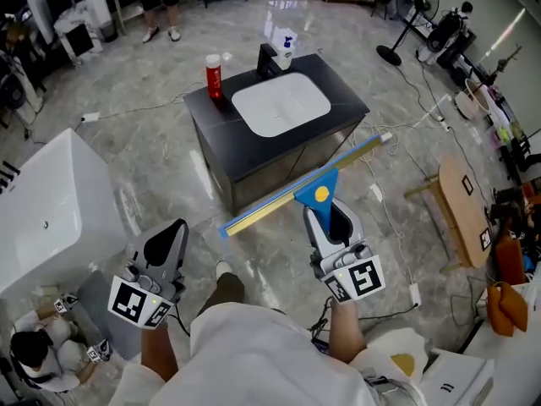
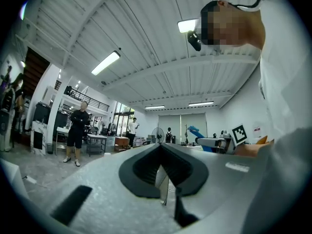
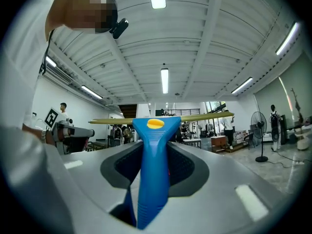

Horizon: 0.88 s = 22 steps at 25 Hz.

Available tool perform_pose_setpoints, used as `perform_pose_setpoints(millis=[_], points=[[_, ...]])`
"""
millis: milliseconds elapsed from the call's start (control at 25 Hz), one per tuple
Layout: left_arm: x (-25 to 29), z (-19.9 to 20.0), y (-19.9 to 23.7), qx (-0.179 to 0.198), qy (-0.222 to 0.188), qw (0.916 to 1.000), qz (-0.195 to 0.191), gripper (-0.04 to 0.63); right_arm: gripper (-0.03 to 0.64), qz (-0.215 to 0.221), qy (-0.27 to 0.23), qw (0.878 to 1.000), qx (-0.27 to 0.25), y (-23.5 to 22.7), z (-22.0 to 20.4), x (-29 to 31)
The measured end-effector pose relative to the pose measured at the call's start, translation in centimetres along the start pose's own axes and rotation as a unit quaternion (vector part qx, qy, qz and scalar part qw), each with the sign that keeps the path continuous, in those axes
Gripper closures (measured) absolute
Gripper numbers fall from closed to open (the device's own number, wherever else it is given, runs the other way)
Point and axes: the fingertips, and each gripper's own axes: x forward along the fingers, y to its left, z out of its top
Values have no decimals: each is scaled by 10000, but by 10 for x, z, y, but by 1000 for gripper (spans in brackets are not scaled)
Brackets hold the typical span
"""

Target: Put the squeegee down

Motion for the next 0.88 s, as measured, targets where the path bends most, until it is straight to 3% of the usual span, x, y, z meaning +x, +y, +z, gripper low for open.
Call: perform_pose_setpoints(millis=[160,360,880], points=[[18,4,53,54,-42,10000,23,593,468,46,-10,10000,-50,0,-2,54],[43,6,90,-24,-1,10000,52,594,468,253,221,9994,-112,-14,-11,103],[125,-16,126,-223,79,9966,794,594,466,1092,774,9910,-84,-98,-65,197]])
